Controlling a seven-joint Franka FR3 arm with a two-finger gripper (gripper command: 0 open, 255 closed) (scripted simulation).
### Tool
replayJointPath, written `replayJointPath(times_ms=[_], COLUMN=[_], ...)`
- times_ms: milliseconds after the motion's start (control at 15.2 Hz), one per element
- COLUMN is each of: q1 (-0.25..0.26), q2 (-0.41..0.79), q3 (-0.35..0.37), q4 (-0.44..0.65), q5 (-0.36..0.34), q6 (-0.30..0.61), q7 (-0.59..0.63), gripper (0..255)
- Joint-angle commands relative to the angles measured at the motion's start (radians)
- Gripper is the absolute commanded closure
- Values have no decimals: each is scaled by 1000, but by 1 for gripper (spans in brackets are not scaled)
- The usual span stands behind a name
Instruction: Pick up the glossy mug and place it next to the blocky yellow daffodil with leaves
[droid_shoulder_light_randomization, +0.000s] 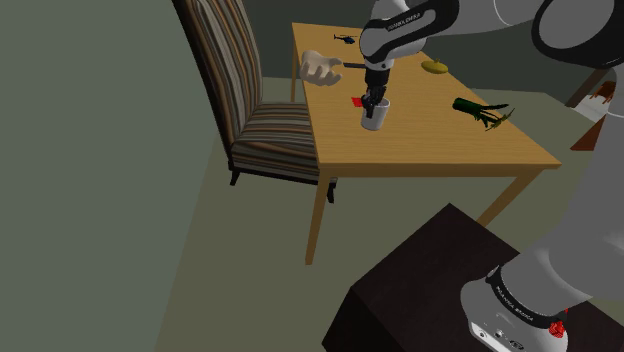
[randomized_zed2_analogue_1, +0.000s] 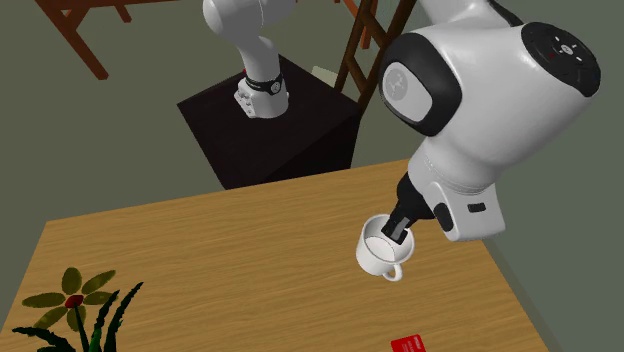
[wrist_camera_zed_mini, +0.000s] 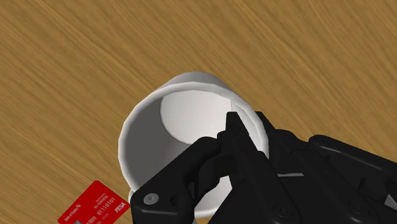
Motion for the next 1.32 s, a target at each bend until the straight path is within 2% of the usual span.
replayJointPath(times_ms=[0,1254], q1=[0,3], q2=[-6,-77], q3=[0,-3], q4=[6,161], q5=[0,-4], q6=[-11,-236], q7=[-1,-14], gripper=[255,255])
